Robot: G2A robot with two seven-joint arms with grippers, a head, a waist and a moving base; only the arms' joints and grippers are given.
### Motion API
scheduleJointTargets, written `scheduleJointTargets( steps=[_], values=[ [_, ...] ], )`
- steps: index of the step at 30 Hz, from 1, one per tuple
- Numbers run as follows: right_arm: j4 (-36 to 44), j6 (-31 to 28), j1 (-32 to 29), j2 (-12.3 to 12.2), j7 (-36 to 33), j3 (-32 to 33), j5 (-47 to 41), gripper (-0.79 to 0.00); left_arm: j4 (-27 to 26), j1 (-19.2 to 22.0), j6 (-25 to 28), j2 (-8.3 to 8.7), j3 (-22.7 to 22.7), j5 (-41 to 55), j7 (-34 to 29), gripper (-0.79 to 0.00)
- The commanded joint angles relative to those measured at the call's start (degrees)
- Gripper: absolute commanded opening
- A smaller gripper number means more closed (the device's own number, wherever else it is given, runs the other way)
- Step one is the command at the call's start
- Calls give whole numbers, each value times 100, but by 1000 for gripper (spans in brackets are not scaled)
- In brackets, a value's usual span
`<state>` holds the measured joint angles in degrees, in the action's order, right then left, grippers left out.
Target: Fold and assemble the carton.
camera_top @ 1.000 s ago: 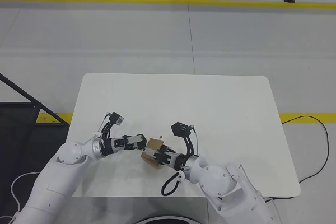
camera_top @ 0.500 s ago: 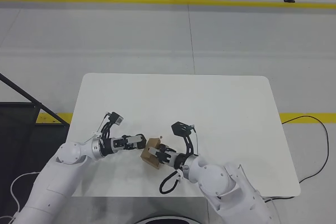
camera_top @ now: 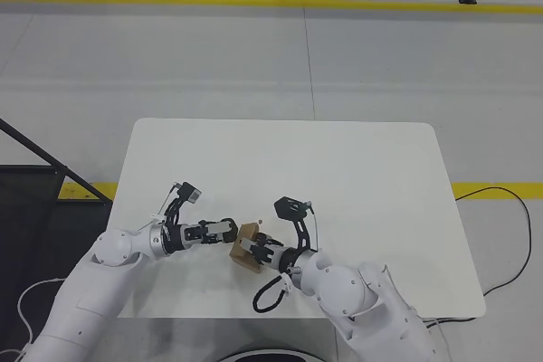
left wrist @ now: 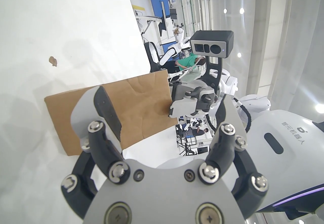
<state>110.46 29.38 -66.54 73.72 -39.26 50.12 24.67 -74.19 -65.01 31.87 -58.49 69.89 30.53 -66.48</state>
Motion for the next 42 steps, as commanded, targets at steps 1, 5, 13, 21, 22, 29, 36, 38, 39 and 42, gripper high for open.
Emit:
scheduleJointTargets(
  steps=[1,5,13,21,22,29,36,38,39,42],
  values=[
    [13,27,-1,3,2,-7,26,-610,-5,0,-4,0,2,-8,-4,0],
    [31,100,3,10,8,-30,119,-656,-12,-7,-21,0,5,-7,-7,0],
    [16,223,54,31,-61,-83,229,-628,-26,-8,-24,-3,1,-9,-20,0],
    [16,305,87,45,-144,-127,357,-625,-50,-7,-25,-9,-15,-12,-38,0],
    [18,313,91,47,-158,-136,372,-631,-53,-6,-26,-9,-17,-20,-42,0],
    [57,446,108,62,-179,-192,549,-566,-60,-8,-24,-11,-18,-13,-51,0],
    [339,612,-71,29,-206,-125,801,-185,-62,-17,-10,-10,-3,-6,-49,0],
    [429,634,-136,15,-209,-107,896,-151,-62,-19,-10,-10,-1,-6,-51,0],
    [475,647,-170,9,-190,-96,952,-139,-61,-20,-10,-11,1,-2,-48,0],
    [657,697,-285,-9,-7,-58,1193,-148,-62,-25,-3,-12,2,14,-55,0]
  ],
)
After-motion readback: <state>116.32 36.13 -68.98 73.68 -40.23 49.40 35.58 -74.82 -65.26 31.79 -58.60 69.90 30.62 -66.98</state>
